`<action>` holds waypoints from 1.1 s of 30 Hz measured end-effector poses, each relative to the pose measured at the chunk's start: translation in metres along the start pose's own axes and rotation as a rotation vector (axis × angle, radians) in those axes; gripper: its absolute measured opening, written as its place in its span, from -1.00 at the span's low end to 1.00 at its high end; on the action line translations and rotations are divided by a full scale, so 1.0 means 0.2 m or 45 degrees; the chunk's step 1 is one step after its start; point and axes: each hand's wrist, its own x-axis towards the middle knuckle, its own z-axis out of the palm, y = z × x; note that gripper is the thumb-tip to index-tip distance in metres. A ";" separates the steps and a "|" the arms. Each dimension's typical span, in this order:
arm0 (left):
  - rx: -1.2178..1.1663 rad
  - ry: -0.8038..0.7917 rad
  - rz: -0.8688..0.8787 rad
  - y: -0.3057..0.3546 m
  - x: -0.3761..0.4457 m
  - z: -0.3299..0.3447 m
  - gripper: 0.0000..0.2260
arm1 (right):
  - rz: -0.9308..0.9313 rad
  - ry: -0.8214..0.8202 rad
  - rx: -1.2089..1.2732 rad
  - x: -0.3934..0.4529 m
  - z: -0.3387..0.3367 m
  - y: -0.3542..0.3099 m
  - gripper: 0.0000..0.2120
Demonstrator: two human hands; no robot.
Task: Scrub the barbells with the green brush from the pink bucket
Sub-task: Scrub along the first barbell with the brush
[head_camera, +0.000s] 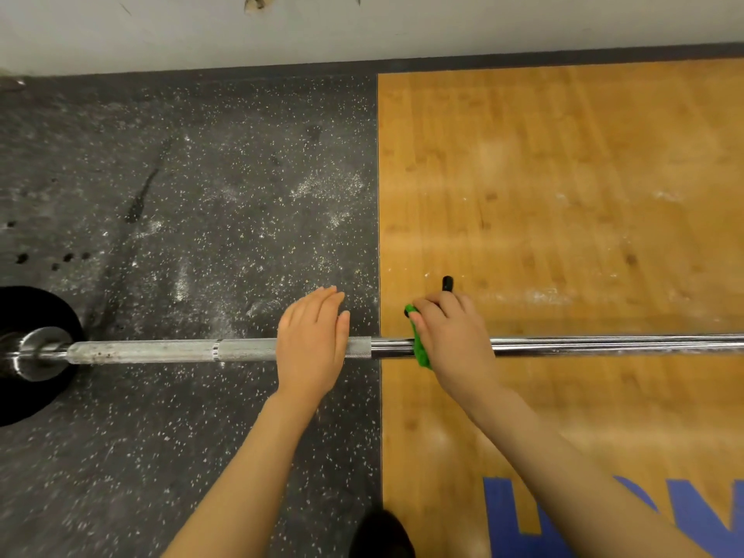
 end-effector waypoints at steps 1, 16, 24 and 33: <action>0.033 0.004 0.000 0.00 0.00 0.01 -0.61 | -0.023 -0.011 -0.007 -0.01 0.02 -0.04 -0.58; 0.050 0.060 -0.019 0.00 -0.04 0.05 -0.65 | -0.187 -0.054 -0.231 -0.12 0.01 0.17 -0.60; 0.034 0.041 -0.031 0.00 -0.03 0.06 -0.65 | -0.144 -0.090 -0.202 -0.08 0.11 0.00 -0.59; 0.088 -0.055 -0.047 0.00 -0.03 0.05 -0.61 | -0.184 -0.118 -0.198 -0.08 0.14 -0.08 -0.58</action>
